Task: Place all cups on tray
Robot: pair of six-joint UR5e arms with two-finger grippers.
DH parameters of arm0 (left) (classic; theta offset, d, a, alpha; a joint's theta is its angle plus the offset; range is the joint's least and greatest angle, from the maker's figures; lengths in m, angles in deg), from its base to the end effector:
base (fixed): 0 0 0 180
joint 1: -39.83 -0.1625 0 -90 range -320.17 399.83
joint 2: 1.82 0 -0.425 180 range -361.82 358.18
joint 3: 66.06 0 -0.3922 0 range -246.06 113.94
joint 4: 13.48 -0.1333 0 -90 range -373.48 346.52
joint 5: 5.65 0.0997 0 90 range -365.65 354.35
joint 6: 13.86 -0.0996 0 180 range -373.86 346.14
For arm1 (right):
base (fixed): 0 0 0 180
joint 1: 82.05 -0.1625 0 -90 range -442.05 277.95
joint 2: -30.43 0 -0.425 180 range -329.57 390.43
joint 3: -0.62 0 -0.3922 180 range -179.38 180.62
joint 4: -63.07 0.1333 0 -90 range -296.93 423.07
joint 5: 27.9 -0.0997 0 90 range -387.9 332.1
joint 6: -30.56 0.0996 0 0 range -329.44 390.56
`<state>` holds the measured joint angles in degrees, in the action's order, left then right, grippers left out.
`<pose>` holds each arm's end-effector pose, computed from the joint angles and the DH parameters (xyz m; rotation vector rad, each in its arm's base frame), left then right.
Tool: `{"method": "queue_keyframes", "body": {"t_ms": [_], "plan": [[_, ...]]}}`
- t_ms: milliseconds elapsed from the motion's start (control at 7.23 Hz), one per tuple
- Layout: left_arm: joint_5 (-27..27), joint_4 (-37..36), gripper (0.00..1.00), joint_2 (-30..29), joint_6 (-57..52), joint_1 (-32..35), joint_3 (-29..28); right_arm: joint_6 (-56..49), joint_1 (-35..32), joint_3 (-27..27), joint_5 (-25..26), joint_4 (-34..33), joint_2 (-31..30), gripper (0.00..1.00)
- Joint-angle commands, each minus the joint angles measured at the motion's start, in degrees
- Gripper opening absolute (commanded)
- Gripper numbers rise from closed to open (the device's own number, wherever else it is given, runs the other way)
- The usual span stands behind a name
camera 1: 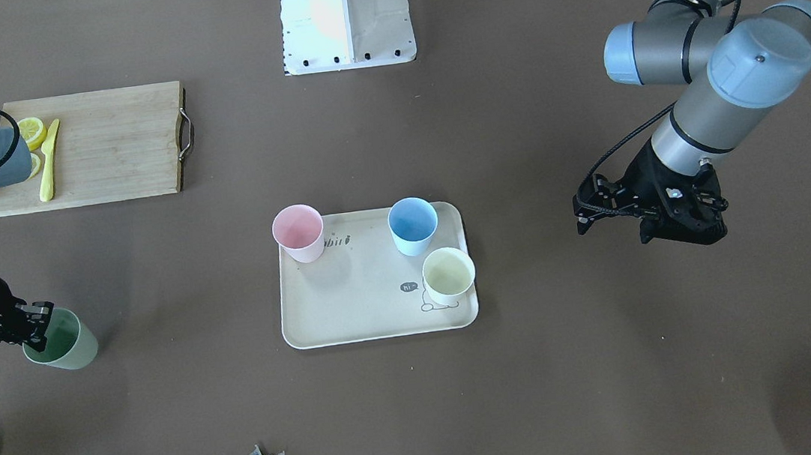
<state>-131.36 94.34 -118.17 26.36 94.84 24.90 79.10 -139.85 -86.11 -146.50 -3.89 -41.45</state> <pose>0.3196 -0.5877 0.3498 0.2427 0.9308 0.1612 -0.2705 -0.5903 0.4737 0.1817 -0.7849 0.1046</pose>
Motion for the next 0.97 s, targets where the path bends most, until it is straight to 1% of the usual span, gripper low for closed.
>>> {"method": "queue_keyframes", "body": {"t_ms": [0,138,277,415,553,691,830], "plan": [[-0.1,0.4,0.98,1.3,-0.1,0.1,0.1,14.0,5.1,-1.4,0.6,-1.3,6.5,0.0],[-0.3,0.3,0.98,2.6,-1.4,2.4,0.2,19.1,7.8,-1.4,3.7,-7.3,12.4,0.0],[-2.7,-1.2,0.98,4.1,-7.7,6.7,-0.3,22.0,11.1,-1.2,6.3,-12.4,17.2,0.0],[-4.1,-5.4,0.98,4.5,-15.4,11.2,-1.0,25.9,13.5,-0.6,7.6,-13.6,20.0,0.0],[-4.5,-12.0,0.98,4.6,-31.5,17.4,-4.0,27.5,17.7,6.2,10.4,-13.1,25.5,0.04],[-4.5,-12.0,0.98,4.7,-31.6,17.5,-4.0,27.9,18.9,6.3,11.0,-13.0,25.4,0.31],[-4.5,-12.0,0.98,4.7,-31.6,17.5,-4.0,28.4,19.6,6.3,12.4,-12.9,25.7,0.32]]}}
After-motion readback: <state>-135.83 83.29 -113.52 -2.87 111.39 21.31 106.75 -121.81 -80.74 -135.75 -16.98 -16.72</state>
